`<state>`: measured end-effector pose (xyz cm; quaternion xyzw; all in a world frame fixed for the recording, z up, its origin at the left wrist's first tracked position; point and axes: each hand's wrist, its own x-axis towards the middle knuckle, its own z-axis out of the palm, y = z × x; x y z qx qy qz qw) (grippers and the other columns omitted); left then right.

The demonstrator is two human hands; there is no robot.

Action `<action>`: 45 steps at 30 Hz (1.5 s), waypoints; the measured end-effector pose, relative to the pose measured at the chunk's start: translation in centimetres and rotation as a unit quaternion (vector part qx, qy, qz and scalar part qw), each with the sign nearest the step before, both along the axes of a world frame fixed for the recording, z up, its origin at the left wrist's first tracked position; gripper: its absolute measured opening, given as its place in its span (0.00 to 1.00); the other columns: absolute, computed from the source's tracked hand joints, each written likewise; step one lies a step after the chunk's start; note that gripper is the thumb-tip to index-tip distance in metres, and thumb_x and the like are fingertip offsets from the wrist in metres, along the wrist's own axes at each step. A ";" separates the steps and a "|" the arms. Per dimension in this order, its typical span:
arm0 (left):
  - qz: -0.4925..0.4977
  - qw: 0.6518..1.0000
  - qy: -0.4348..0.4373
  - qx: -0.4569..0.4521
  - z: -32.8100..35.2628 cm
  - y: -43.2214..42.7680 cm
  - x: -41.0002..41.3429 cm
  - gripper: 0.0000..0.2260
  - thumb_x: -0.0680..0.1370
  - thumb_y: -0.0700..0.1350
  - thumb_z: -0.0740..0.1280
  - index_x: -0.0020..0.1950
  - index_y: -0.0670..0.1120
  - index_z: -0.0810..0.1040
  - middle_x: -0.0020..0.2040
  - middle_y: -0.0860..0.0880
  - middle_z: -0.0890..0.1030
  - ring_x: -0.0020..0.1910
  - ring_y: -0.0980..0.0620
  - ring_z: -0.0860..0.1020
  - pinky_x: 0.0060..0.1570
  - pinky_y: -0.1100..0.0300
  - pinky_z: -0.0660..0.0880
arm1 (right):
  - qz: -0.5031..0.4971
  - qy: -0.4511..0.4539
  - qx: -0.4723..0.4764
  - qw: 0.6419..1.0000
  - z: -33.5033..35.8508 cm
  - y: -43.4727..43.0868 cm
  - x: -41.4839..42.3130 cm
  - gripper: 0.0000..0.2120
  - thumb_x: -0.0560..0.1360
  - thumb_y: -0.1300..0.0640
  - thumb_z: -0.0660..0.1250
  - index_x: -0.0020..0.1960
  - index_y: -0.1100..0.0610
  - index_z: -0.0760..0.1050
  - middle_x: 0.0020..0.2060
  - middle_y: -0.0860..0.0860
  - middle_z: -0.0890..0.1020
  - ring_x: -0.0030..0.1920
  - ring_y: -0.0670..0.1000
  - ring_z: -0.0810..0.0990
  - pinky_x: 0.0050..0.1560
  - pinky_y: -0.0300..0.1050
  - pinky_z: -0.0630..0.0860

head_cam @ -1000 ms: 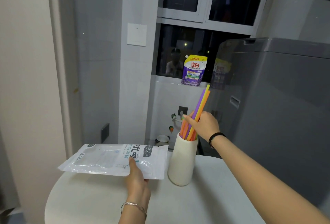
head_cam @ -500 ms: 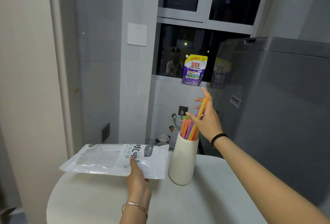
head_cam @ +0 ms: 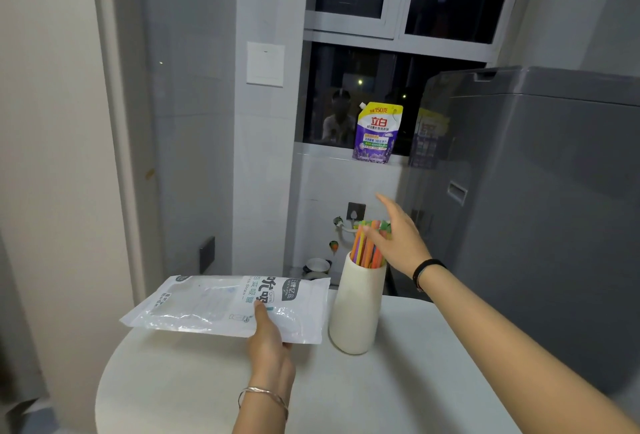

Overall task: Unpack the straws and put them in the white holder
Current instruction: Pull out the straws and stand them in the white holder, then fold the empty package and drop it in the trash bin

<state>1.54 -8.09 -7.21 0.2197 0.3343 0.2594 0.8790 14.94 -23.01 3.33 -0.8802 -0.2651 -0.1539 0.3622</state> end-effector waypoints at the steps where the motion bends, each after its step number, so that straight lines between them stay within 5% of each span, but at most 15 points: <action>1: -0.001 1.000 0.000 0.001 0.0 0.0 0.0 0.19 0.80 0.51 0.63 0.68 0.44 0.71 0.54 0.47 0.77 0.41 0.52 0.77 0.53 0.52 0.74 | 0.000 -0.010 0.010 1.000 0.1 0.1 -0.1 0.30 0.77 0.47 0.61 0.75 0.49 0.54 0.75 0.51 0.60 0.74 0.53 0.58 0.72 0.57 0.60; 4: -0.002 1.000 -0.003 0.002 0.1 -0.1 0.0 0.19 0.80 0.50 0.63 0.68 0.44 0.72 0.51 0.48 0.79 0.43 0.51 0.78 0.54 0.52 0.74 | 0.000 -0.014 -0.034 0.999 -0.1 0.7 -0.3 0.24 0.80 0.48 0.52 0.75 0.49 0.55 0.76 0.50 0.57 0.75 0.53 0.57 0.74 0.57 0.58; 9: -0.003 1.000 -0.002 0.001 0.1 -0.1 -0.1 0.17 0.80 0.50 0.63 0.67 0.45 0.72 0.53 0.48 0.78 0.44 0.49 0.78 0.52 0.52 0.74 | -0.028 -0.056 -0.250 0.966 -0.9 1.1 -0.1 0.22 0.82 0.52 0.46 0.75 0.54 0.57 0.76 0.51 0.58 0.76 0.51 0.53 0.75 0.51 0.50; 16: -0.013 1.000 0.002 -0.001 0.0 0.2 0.0 0.18 0.80 0.51 0.64 0.67 0.44 0.72 0.49 0.49 0.79 0.46 0.48 0.78 0.51 0.52 0.74 | -0.056 -0.062 -0.177 0.981 -0.7 1.4 0.1 0.23 0.81 0.46 0.47 0.74 0.52 0.60 0.75 0.51 0.60 0.74 0.53 0.61 0.72 0.51 0.58; 21: -0.029 1.000 -0.007 0.007 0.4 -0.2 -0.2 0.18 0.80 0.50 0.64 0.67 0.45 0.72 0.51 0.49 0.79 0.48 0.48 0.78 0.51 0.51 0.74 | -0.054 -0.081 -0.254 0.962 -0.3 1.6 -0.2 0.21 0.81 0.47 0.49 0.71 0.52 0.64 0.73 0.53 0.64 0.73 0.53 0.61 0.72 0.51 0.57; 25: -0.059 0.997 -0.006 0.054 0.6 -0.3 -0.4 0.17 0.79 0.52 0.65 0.64 0.45 0.74 0.53 0.48 0.81 0.45 0.50 0.80 0.43 0.56 0.77 | -0.036 -0.169 -0.038 0.984 -0.4 2.1 -2.8 0.17 0.80 0.51 0.55 0.66 0.53 0.71 0.69 0.51 0.70 0.69 0.51 0.68 0.70 0.48 0.60; 28: -0.082 0.986 -0.011 0.143 0.8 -0.2 -0.6 0.17 0.78 0.51 0.66 0.64 0.45 0.76 0.56 0.48 0.82 0.51 0.49 0.81 0.54 0.51 0.78 | 0.039 -0.146 0.110 0.982 -2.0 2.6 -6.1 0.11 0.78 0.55 0.60 0.58 0.54 0.76 0.61 0.48 0.76 0.63 0.47 0.73 0.63 0.38 0.66; 32: -0.101 0.951 -0.064 0.286 1.8 0.5 -1.7 0.16 0.78 0.47 0.67 0.65 0.47 0.75 0.58 0.47 0.83 0.56 0.46 0.82 0.60 0.44 0.76 | 0.101 0.067 0.178 0.976 -5.5 2.9 -9.3 0.12 0.77 0.57 0.64 0.59 0.47 0.73 0.61 0.45 0.75 0.64 0.45 0.72 0.65 0.42 0.68; 36: -0.213 0.895 -0.005 0.391 2.4 2.3 -3.2 0.17 0.80 0.59 0.58 0.61 0.52 0.78 0.54 0.52 0.85 0.50 0.53 0.84 0.45 0.61 0.81 | 0.180 0.270 0.273 0.906 -7.0 2.6 -11.1 0.19 0.77 0.57 0.63 0.66 0.45 0.67 0.62 0.52 0.78 0.58 0.47 0.79 0.58 0.43 0.77; 41: -0.294 0.828 0.032 0.476 2.4 3.6 -4.7 0.19 0.79 0.61 0.57 0.58 0.53 0.81 0.52 0.55 0.86 0.51 0.57 0.83 0.50 0.62 0.77 | 0.227 0.323 0.314 0.863 -6.9 1.7 -11.4 0.27 0.74 0.60 0.68 0.67 0.41 0.66 0.57 0.50 0.82 0.57 0.49 0.81 0.48 0.39 0.79; 45: -0.229 0.850 -0.038 0.473 2.4 4.4 -5.1 0.16 0.79 0.50 0.64 0.67 0.56 0.70 0.49 0.51 0.87 0.48 0.54 0.85 0.41 0.66 0.79 | 0.219 0.332 0.295 0.869 -7.3 1.0 -11.2 0.25 0.70 0.63 0.71 0.63 0.44 0.72 0.53 0.50 0.85 0.53 0.49 0.83 0.48 0.37 0.79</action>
